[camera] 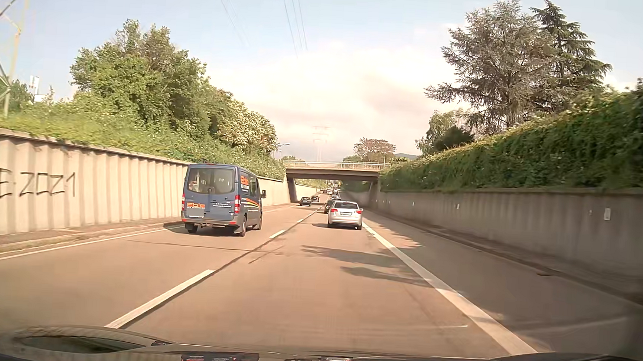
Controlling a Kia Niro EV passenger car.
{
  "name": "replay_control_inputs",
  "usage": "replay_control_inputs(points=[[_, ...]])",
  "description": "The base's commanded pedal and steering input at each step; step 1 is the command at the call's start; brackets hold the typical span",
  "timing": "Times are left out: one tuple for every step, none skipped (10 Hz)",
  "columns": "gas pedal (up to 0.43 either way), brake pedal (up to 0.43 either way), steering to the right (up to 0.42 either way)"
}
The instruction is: Follow the waypoints while adhering to traffic rules and regulations
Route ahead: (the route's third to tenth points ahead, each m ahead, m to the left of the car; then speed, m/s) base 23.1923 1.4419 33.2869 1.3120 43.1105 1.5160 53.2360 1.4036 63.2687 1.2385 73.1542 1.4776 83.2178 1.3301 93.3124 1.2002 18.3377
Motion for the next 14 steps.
replay_control_inputs(points=[[0.087, 0.000, 0.000], [0.087, 0.000, 0.000], [0.087, 0.000, 0.000], [0.087, 0.000, 0.000], [0.087, 0.000, 0.000], [0.087, 0.000, 0.000], [0.087, 0.000, 0.000], [0.098, 0.000, 0.000], [0.118, 0.000, 0.000], [0.130, 0.000, 0.000], [0.130, 0.000, 0.000], [0.138, 0.000, 0.000], [0.150, 0.000, 0.000], [0.150, 0.000, 0.000]])
